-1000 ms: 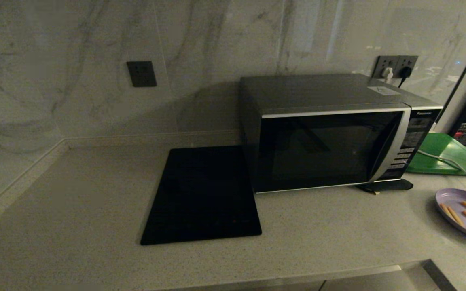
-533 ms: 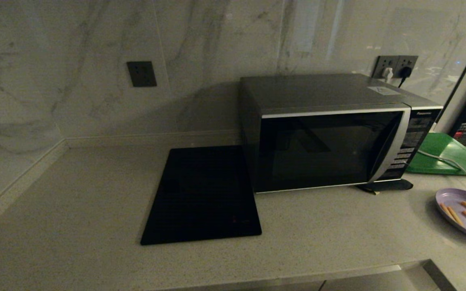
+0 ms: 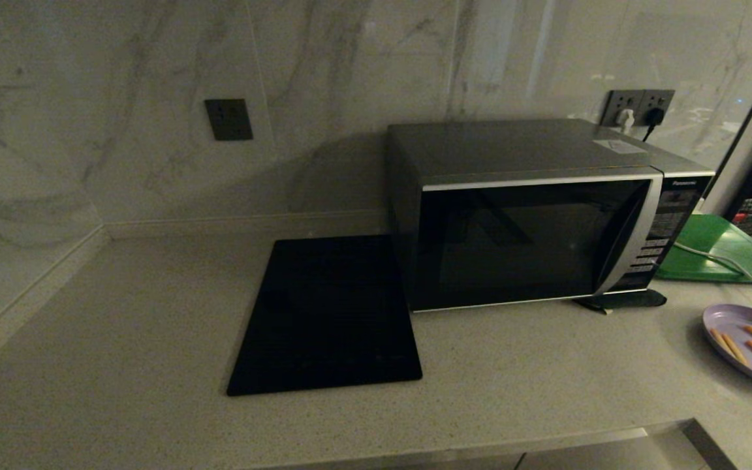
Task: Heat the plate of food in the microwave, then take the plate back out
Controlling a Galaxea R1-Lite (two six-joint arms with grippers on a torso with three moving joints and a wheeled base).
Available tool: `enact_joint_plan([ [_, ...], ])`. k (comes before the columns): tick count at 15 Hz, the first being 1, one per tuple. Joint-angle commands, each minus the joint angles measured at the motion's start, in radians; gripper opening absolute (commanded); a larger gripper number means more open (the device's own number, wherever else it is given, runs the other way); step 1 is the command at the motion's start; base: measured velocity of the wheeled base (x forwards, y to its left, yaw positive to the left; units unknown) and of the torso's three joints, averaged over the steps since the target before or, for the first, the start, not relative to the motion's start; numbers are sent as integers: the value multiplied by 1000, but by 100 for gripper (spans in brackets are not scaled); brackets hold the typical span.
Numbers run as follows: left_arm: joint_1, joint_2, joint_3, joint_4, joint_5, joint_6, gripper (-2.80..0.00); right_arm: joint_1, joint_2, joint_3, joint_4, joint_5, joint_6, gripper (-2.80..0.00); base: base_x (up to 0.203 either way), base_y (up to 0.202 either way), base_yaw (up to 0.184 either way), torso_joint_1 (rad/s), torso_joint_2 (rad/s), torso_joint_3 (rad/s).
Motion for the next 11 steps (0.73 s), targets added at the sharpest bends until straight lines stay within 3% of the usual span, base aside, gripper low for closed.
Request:
enact_joint_plan([
  [1,0,2,0,0,1,-1,-280,0,2,0,0,0,0,-280,0,0,0,0,0,0],
  [11,0,2,0,0,1,-1,-280,0,0,0,0,0,5,-280,0,0,0,0,0,0],
])
